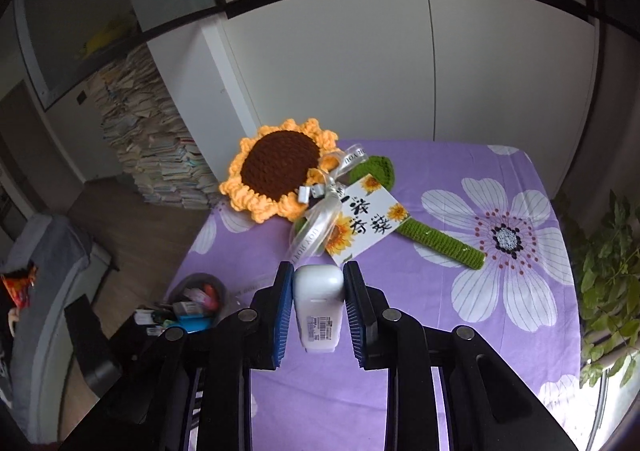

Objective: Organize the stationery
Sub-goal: 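Lower the white USB stick into the cup and open the right tool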

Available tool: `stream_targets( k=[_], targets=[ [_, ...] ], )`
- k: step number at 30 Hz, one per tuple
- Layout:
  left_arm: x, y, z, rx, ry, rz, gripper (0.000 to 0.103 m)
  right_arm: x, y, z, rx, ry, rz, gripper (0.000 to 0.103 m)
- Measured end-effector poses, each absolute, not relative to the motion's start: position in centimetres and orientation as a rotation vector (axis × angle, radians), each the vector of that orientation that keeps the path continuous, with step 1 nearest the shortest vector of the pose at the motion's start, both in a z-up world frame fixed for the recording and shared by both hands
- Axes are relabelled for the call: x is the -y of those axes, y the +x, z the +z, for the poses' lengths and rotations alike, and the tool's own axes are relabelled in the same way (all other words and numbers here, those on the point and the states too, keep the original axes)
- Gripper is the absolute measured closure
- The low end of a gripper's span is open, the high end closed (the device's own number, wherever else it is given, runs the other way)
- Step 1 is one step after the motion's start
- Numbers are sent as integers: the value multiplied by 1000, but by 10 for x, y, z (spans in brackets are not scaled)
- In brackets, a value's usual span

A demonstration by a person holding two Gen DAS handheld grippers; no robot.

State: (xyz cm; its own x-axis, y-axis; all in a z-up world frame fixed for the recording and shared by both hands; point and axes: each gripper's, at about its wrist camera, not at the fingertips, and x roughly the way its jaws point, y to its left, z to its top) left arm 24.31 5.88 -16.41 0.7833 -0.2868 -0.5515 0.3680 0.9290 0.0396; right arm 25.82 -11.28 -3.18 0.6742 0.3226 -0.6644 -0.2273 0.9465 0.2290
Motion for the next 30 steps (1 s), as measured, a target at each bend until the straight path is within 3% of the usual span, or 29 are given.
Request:
stream_targets(
  k=[7,17,28,30],
  targets=[
    [-58,244,-164,-571,148,-355,34,58,247,11,-631,101,511,76],
    [-57,244,-165,-575,155,-352,34,10,266,-57,-692,-36,559,76],
    [-56,244,-166,-577,147,-355,34,42,280,-70,-866,166,614,76],
    [-56,244,-166,-578,148,-354,34,48,273,-63,-847,160,609,67]
  ],
)
